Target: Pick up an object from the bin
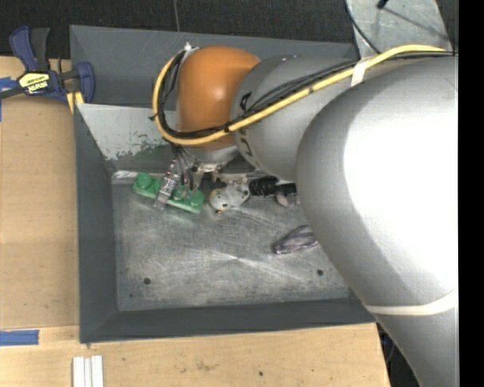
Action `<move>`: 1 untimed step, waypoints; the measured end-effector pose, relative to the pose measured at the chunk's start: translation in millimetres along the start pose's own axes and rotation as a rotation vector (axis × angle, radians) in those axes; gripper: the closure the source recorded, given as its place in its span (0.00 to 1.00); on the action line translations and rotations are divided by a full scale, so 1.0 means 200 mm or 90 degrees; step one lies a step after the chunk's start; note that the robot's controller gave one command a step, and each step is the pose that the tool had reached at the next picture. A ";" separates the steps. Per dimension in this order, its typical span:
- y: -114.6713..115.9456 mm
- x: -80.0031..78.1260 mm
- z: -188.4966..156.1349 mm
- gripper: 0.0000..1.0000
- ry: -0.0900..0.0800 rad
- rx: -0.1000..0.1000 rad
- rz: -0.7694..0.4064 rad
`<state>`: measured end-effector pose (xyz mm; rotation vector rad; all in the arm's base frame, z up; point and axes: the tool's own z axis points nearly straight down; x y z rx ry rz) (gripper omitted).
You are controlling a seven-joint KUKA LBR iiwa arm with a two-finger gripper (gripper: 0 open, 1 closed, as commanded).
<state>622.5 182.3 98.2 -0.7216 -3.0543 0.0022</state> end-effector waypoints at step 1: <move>0.01 -0.01 -0.08 1.00 -0.003 -0.003 0.000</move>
Offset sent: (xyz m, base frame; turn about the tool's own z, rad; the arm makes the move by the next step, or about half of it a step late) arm 0.0001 0.0000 0.0109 0.0000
